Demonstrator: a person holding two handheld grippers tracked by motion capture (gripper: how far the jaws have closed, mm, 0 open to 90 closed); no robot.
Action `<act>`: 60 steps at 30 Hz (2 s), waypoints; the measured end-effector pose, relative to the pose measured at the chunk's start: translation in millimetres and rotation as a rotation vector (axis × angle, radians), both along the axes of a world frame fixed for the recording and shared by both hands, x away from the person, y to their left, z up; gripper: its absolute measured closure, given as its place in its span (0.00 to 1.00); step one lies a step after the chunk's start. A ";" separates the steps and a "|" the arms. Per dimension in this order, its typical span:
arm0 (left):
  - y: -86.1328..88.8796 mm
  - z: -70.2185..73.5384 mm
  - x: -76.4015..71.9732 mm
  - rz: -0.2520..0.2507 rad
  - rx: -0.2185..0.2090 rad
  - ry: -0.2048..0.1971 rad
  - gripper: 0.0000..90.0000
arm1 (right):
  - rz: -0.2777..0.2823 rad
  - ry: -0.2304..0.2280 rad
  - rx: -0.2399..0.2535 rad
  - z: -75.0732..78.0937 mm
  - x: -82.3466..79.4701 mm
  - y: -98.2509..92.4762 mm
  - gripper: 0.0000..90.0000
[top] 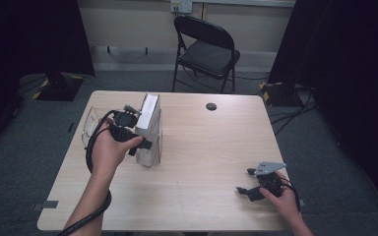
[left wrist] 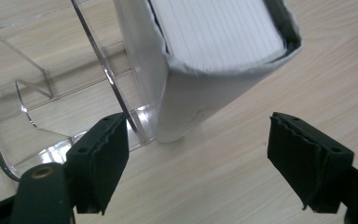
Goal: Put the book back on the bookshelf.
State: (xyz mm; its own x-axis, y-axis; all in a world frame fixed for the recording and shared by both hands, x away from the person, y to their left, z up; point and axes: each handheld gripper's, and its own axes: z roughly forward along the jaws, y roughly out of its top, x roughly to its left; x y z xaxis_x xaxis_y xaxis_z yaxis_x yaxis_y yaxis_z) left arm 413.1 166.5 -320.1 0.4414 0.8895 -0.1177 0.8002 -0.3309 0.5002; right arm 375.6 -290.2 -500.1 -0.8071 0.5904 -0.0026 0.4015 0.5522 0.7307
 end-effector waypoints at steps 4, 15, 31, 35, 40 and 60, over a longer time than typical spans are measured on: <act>2.6 -4.5 -4.5 -0.003 -0.003 -0.003 0.23 | 0.000 0.000 0.000 0.0 0.0 0.0 0.13; 5.2 -13.5 -12.7 -0.022 -0.010 0.010 0.23 | 0.003 0.000 -0.001 0.0 0.0 0.0 0.13; 6.8 -25.0 -23.7 -0.045 -0.011 0.003 0.22 | 0.006 0.002 -0.001 0.0 -0.3 0.1 0.13; 6.3 -29.3 -27.7 -0.054 -0.020 0.004 0.22 | 0.010 0.001 -0.003 0.0 -0.2 -0.1 0.13; 4.7 -31.5 -31.6 -0.063 -0.021 0.004 0.22 | 0.009 0.002 -0.002 0.1 -0.3 -0.1 0.13; -3.5 -45.5 -42.3 -0.099 -0.049 0.000 0.22 | 0.010 0.000 -0.004 0.1 -0.4 -0.1 0.13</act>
State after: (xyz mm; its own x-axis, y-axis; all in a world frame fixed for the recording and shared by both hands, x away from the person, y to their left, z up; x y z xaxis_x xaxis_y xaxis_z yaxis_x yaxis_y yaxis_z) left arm 370.8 163.1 -365.6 0.5268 0.8347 -0.1606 0.7650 -0.3833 0.5176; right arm 375.3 -290.3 -500.0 -0.8130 0.5822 -0.0052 0.3960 0.5595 0.7282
